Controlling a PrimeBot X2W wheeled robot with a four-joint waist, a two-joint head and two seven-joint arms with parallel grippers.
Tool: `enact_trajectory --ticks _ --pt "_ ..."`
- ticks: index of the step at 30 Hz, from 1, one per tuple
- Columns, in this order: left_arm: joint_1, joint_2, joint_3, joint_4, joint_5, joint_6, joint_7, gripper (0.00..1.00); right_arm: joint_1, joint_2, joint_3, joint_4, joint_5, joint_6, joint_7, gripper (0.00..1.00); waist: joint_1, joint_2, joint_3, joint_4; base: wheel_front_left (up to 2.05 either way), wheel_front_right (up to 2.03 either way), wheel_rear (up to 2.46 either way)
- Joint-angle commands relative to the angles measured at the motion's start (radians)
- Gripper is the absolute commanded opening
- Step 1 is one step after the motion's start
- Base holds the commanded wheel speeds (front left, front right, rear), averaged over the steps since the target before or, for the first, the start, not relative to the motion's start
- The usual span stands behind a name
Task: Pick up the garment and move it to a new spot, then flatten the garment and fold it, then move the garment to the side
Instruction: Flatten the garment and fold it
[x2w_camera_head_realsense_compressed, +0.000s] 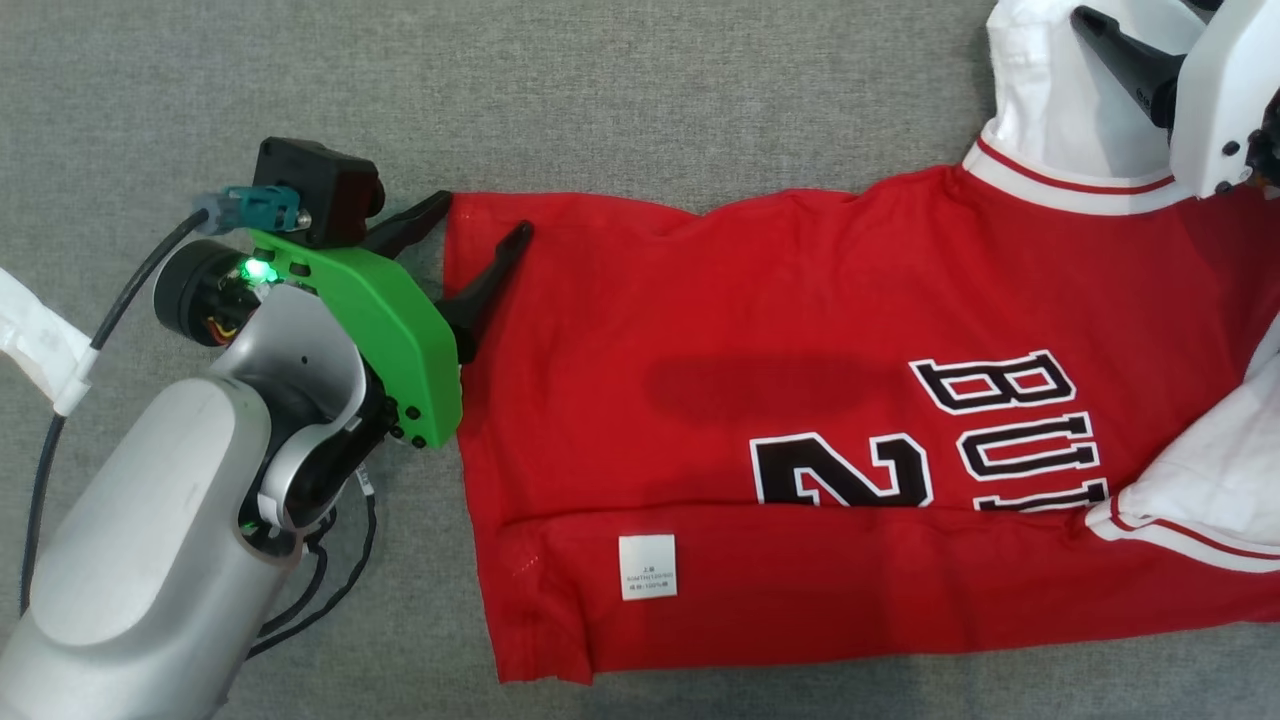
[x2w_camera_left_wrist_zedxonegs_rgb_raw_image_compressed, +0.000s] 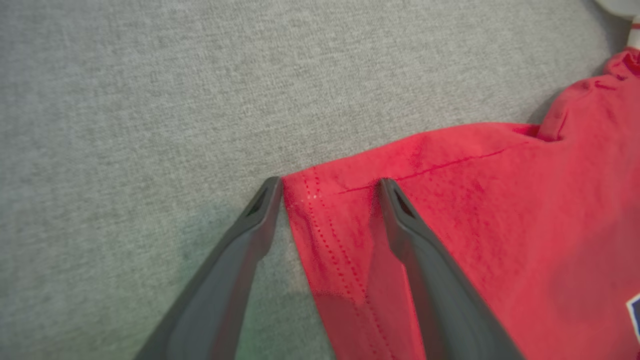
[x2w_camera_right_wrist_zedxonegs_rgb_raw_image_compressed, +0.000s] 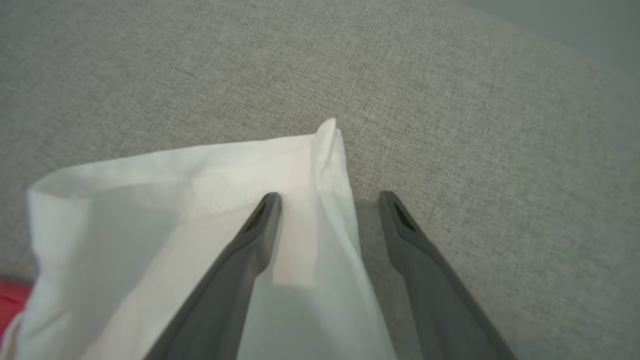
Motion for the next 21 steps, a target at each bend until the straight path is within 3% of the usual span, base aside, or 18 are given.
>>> enact_trajectory --ticks 1,5,6,7,8,13,21 --pt "-0.001 0.002 -0.01 0.034 0.004 -0.001 0.024 1.0 -0.022 0.002 0.015 0.016 -0.002 0.0 -0.005 1.0 -0.0001 0.0 0.028 0.026 0.0 0.0 0.0" --pt "-0.011 0.003 -0.025 0.056 -0.011 -0.014 0.051 1.0 -0.046 0.022 0.069 0.06 0.013 0.0 -0.013 1.0 -0.0001 0.0 0.03 0.021 0.0 0.0 0.0" --pt "-0.012 0.002 -0.029 0.06 -0.012 -0.017 0.057 0.45 -0.052 0.027 0.079 0.071 0.019 0.0 -0.019 1.0 -0.0001 0.0 0.029 0.019 0.0 0.0 0.0" --pt "-0.013 0.002 -0.038 0.062 -0.016 -0.027 0.064 0.09 -0.056 0.03 0.092 0.075 0.03 0.0 -0.028 0.4 -0.0001 0.0 0.027 0.017 0.0 0.0 0.0" --pt "-0.009 -0.001 -0.046 0.063 -0.025 -0.035 0.073 0.0 -0.06 0.034 0.096 0.081 0.042 0.0 -0.038 0.0 -0.0001 0.0 0.026 0.015 0.0 0.0 0.0" --pt "0.01 0.005 -0.054 0.04 -0.064 -0.063 0.104 0.0 -0.113 0.028 0.093 0.108 0.075 0.0 -0.156 0.0 -0.0001 0.0 0.004 -0.002 0.0 0.0 0.0" --pt "-0.03 0.039 0.05 0.055 -0.038 0.006 0.016 0.0 -0.163 0.042 0.084 0.211 0.049 0.0 -0.347 0.0 -0.0001 0.0 -0.057 -0.04 0.0 0.0 0.0"
